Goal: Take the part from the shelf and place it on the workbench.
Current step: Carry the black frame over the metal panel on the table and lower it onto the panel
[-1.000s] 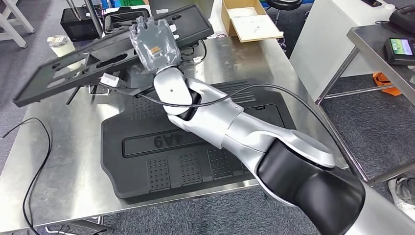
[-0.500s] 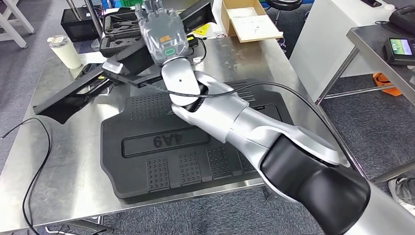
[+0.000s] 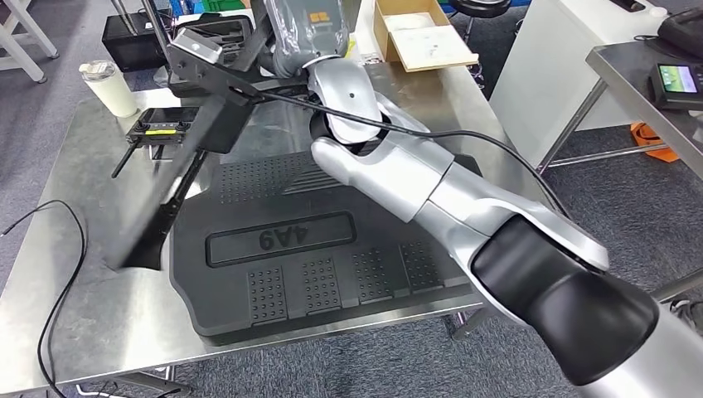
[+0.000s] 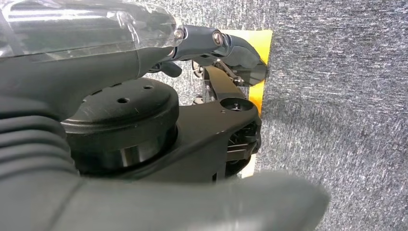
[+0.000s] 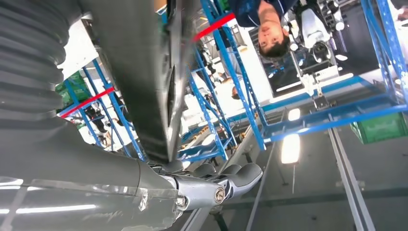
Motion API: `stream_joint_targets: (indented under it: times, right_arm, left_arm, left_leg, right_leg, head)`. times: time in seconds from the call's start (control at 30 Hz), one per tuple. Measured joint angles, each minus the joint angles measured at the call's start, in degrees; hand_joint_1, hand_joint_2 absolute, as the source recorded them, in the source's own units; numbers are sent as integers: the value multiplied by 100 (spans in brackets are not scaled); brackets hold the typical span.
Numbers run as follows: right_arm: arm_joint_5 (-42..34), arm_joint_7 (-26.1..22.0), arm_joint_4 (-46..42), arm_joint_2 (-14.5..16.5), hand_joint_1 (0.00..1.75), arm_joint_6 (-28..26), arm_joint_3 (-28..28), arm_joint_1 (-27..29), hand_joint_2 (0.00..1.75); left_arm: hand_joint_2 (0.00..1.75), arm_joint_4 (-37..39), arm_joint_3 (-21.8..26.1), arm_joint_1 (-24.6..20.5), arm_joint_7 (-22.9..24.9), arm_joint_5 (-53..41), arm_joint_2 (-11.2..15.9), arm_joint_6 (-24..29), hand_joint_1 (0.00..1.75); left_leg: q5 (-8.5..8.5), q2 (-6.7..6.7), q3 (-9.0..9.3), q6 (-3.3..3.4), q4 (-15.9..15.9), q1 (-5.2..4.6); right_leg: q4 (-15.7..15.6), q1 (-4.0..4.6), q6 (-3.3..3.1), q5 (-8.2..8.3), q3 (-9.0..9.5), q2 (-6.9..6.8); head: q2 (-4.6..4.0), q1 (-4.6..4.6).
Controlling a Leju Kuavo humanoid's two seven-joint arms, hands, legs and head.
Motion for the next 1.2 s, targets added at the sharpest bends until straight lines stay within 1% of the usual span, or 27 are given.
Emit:
stream_joint_targets:
  times: [0.17, 0.27, 0.37, 0.43, 0.5, 0.57, 0.63, 0.7, 0.8, 0.87, 0.9, 0.93, 0.97, 1.03, 1.07, 1.1, 1.13, 1.2]
  right_arm:
    - [-12, 7, -243, -100, 0, -23, -65, -1, 175]
    - [-19, -2, -396, -164, 0, -151, -72, -8, 175]
    - [5, 152, -639, -264, 0, -219, -83, -71, 175]
    - [39, 360, -823, -361, 0, -83, -86, -170, 175]
    - [24, 520, -992, -477, 0, 180, -78, -304, 175]
    - [-18, 592, -1124, -583, 0, 364, -65, -407, 175]
    - [-16, 637, -1229, -667, 0, 428, -51, -441, 175]
    - [173, 715, -1318, -748, 0, 470, -19, -461, 175]
    - [924, 802, -1424, -871, 0, 592, 63, -556, 175]
    - [1225, 687, -1494, -924, 0, 711, 126, -614, 87]
    - [1197, 554, -1518, -934, 0, 892, 172, -641, 44]
    - [1109, 426, -1529, -924, 0, 1262, 248, -685, 0]
    - [1037, 343, -1503, -881, 0, 1908, 386, -769, 0]
    - [1047, 349, -1393, -766, 0, 3327, 728, -958, 0]
    - [1093, 383, -1331, -706, 0, 3886, 881, -1024, 0]
    - [1127, 399, -1289, -667, 0, 4120, 978, -1045, 0]
    - [1148, 408, -1266, -634, 0, 4181, 1033, -1050, 0]
    - [1181, 427, -1219, -577, 0, 3994, 1109, -1082, 0]
  left_arm:
    - [0, 3, 0, 0, 0, -2, 0, -6, 0]
    - [0, 3, 0, 6, -11, 4, 0, -34, 0]
    - [0, 5, 0, 26, -55, 7, 0, -103, 0]
    - [0, 10, 0, 42, -83, 6, 1, -136, 0]
    - [0, 22, 0, 58, -99, 2, 3, -163, 0]
    - [0, 36, 0, 68, -103, -12, 9, -198, 0]
    - [0, 42, 0, 69, -103, -34, 14, -221, 0]
    - [0, 44, 0, 69, -103, -51, 16, -228, 0]
    - [0, 48, 0, 71, -102, -84, 18, -228, 0]
    - [0, 49, 0, 71, -101, -98, 19, -227, 0]
    - [0, 50, 0, 71, -101, -94, 21, -228, 0]
    - [0, 50, 0, 71, -101, -76, 23, -231, 0]
    - [0, 53, 3, 71, -105, -45, 27, -237, 0]
    - [0, 60, 16, 76, -120, 17, 40, -250, 0]
    - [0, 64, 23, 82, -127, 39, 45, -256, 0]
    - [0, 66, 27, 90, -131, 49, 49, -263, 0]
    - [0, 66, 28, 99, -131, 57, 51, -268, 0]
    - [0, 67, 28, 110, -132, 63, 54, -275, 0]
  left_leg:
    - [0, 1, 2, 0, 0, 1]
    - [0, 0, 3, 0, 0, 1]
    - [0, 0, 3, 0, 0, 0]
    - [0, 0, 3, 0, 0, 0]
    - [0, -1, 2, 0, -1, -1]
    - [-1, 0, 2, 0, -1, -1]
    - [-1, 1, 3, 0, -1, -1]
    - [0, 1, 3, 0, -1, -1]
    - [0, 0, 3, 0, -1, -1]
    - [-1, 1, 3, 0, -1, 0]
    - [-1, 1, 3, 1, -3, 0]
    - [-1, 1, 2, 1, -4, 0]
    - [-2, 1, 3, 2, -7, 0]
    - [-1, -3, 5, 0, -12, 0]
    - [0, -8, 5, -1, -14, 0]
    - [2, -14, 4, -3, -14, 2]
    - [3, -21, 3, -4, -14, 4]
    - [4, -25, 2, -6, -15, 9]
  right_leg:
    - [1, 1, -1, 1, 2, 0]
    - [1, 1, -1, 1, 2, 0]
    - [1, 1, -1, 1, 2, 1]
    - [0, 0, -1, 1, 2, 1]
    - [0, 0, -1, 1, 2, 0]
    - [-1, 0, -1, 1, 2, 1]
    - [-2, 0, -1, 1, 3, 1]
    - [-2, 0, 0, 2, 3, 0]
    - [-2, -1, 1, 3, 3, 0]
    - [-1, -1, 1, 3, 5, 1]
    - [-1, -2, 1, 3, 6, 2]
    - [-1, -2, 1, 2, 7, 2]
    - [-1, -2, 0, 2, 7, 2]
    - [-3, 2, 0, 2, 8, -1]
    - [-3, 4, -1, 1, 8, -6]
    - [-3, 5, -1, 1, 8, -12]
    - [-3, 6, -2, 1, 8, -18]
    - [-3, 6, -2, 0, 8, -22]
  head:
    - [0, 0]
    - [0, 1]
    - [0, -1]
    - [0, 0]
    - [0, 2]
    - [0, 1]
    - [0, 0]
    - [0, 1]
    - [0, 1]
    - [0, 2]
    - [0, 1]
    - [0, 3]
    - [0, 3]
    - [0, -4]
    - [0, -10]
    - [0, -14]
    - [0, -15]
    - [0, -15]
